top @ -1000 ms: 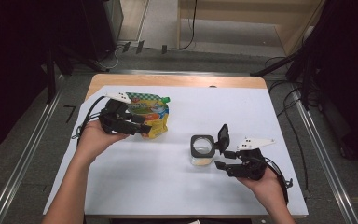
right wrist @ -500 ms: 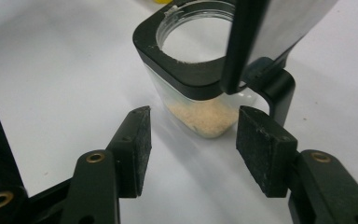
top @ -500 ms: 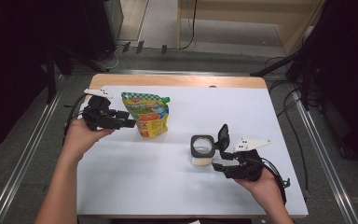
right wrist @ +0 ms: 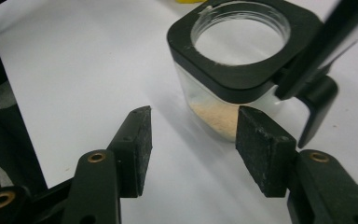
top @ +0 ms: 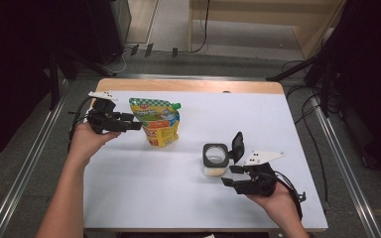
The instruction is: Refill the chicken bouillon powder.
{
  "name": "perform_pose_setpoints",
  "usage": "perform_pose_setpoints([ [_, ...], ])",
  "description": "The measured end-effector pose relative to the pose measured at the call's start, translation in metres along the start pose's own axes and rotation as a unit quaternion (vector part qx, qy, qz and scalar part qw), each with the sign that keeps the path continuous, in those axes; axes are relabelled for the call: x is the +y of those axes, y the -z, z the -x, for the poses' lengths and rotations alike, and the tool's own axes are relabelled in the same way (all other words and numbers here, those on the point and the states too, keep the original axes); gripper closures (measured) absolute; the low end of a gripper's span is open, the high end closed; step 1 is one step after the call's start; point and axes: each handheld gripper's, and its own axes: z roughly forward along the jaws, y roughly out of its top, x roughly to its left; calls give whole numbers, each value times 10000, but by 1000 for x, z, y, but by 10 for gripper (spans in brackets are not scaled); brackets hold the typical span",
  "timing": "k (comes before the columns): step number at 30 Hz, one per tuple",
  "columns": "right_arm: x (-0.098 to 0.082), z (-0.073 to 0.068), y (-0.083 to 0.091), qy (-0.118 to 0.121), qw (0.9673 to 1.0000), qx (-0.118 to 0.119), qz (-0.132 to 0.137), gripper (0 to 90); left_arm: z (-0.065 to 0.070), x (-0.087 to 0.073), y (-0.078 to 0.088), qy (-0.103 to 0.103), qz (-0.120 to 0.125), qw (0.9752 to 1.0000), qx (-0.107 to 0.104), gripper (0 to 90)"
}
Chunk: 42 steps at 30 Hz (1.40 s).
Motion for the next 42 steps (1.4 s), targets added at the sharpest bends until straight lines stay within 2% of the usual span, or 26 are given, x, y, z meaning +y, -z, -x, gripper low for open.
perform_pose_setpoints([
  [8, 1, -18, -7, 177, 9997, 173, 10, 470, 4, 10, -16, -138, 85, 9999, -33, 454],
  [10, 1, -23, -9, 240, 9995, 210, -19, 470, 4, 12, -20, -130, 78, 9999, -21, 465],
  [13, 1, -28, -14, 280, 9992, 265, -35, 470, 4, 14, -25, 17, 151, 9999, -14, 472],
  [15, 2, -32, -18, 349, 9989, 321, -43, 470, 5, 14, -26, 16, 197, 9998, -59, 492],
  [19, 3, -39, -25, 399, 9984, 397, -73, 472, 3, 13, -28, 93, 195, 9994, -275, 531],
  [21, 4, -42, -29, 455, 9979, 460, -54, 473, 3, 12, -30, 138, 239, 9985, -477, 608],
  [22, 5, -44, -30, 419, 9979, 494, -56, 472, 5, 12, -32, 104, 225, 9987, -446, 644],
  [27, 10, -47, -35, 509, 9971, 563, 25, 473, 11, 12, -34, -69, 238, 9992, -321, 678],
  [33, 18, -50, -38, 437, 9971, 592, 181, 472, 18, 15, -33, -252, 242, 9990, -272, 814],
  [37, 30, -51, -40, 402, 9973, 566, 256, 473, 22, 17, -34, -222, 169, 9991, -315, 884],
  [38, 33, -52, -41, 350, 9976, 543, 239, 474, 23, 17, -33, -183, 160, 9992, -319, 895],
  [40, 40, -53, -42, 395, 9976, 526, 220, 477, 23, 19, -33, -39, 172, 9992, -347, 900],
  [42, 47, -54, -43, 409, 9976, 502, 233, 485, 25, 21, -31, 14, 143, 9994, -320, 900],
])
